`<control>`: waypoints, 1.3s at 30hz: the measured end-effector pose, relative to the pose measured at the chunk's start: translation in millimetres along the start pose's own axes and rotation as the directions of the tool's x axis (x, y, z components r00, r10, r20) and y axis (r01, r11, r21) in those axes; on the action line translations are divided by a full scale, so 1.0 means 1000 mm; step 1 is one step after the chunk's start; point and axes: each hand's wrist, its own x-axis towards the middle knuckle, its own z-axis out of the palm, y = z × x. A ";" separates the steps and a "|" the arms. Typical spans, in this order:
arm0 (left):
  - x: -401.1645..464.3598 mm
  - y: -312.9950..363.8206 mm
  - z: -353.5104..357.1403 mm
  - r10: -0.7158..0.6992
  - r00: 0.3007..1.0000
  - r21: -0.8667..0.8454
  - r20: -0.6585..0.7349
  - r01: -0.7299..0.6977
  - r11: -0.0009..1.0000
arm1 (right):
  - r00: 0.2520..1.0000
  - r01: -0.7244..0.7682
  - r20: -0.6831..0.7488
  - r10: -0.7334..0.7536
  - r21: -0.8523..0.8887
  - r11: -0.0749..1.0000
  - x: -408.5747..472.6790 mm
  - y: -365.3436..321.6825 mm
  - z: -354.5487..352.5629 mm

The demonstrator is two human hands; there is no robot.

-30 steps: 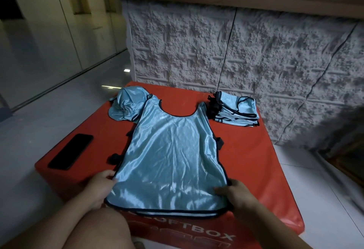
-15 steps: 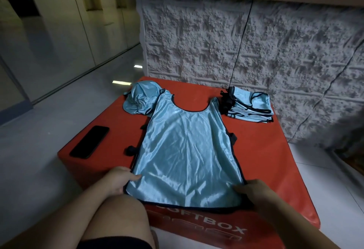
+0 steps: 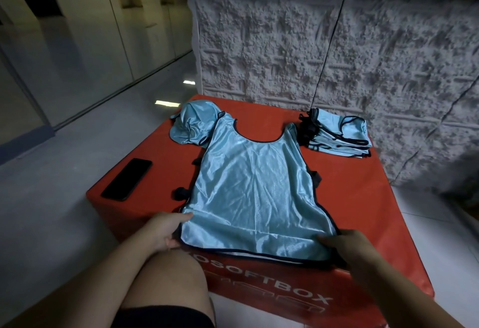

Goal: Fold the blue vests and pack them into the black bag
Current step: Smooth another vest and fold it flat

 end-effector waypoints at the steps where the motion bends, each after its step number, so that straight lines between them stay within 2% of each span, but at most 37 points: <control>1: -0.001 0.000 0.001 -0.012 1.000 -0.017 0.011 0.013 1.000 | 1.000 0.007 0.002 -0.007 0.003 1.000 0.000 -0.001 0.001; 6: -0.006 0.000 -0.002 -0.081 0.995 -0.131 0.055 0.087 0.988 | 1.000 0.020 0.010 -0.020 0.009 1.000 -0.001 -0.002 0.001; 10: -0.004 0.004 -0.004 -0.026 0.996 -0.253 0.083 0.047 0.966 | 1.000 0.006 0.029 -0.007 0.009 1.000 -0.004 -0.003 0.000; 13: -0.009 0.006 0.002 -0.011 0.992 -0.262 0.128 0.044 0.964 | 1.000 -0.001 0.021 0.001 0.018 1.000 -0.004 -0.004 -0.001; 18: -0.011 0.007 0.001 -0.048 0.978 -0.163 0.205 0.083 0.983 | 1.000 -0.031 0.008 0.030 0.039 0.999 0.000 -0.002 -0.003; 23: -0.015 0.005 0.001 -0.090 0.985 -0.061 0.146 0.100 0.993 | 0.998 -0.050 0.023 0.050 0.006 0.999 -0.001 -0.005 -0.006; 26: -0.019 0.009 0.003 -0.030 0.995 -0.044 0.097 0.035 0.998 | 0.999 -0.026 0.026 0.026 0.000 1.000 -0.004 -0.008 -0.007; 32: -0.025 0.023 -0.006 0.164 0.986 0.144 0.029 -0.166 0.976 | 0.996 0.059 0.054 -0.064 0.088 0.994 -0.005 -0.009 -0.010; 35: -0.033 0.031 -0.014 0.216 0.973 0.274 0.083 -0.231 0.934 | 0.986 0.016 0.159 -0.038 0.138 0.990 -0.009 -0.013 -0.016; 39: -0.040 0.038 -0.022 0.242 0.968 0.358 0.068 -0.250 0.899 | 0.961 0.010 0.270 -0.060 0.183 0.983 -0.015 -0.021 -0.024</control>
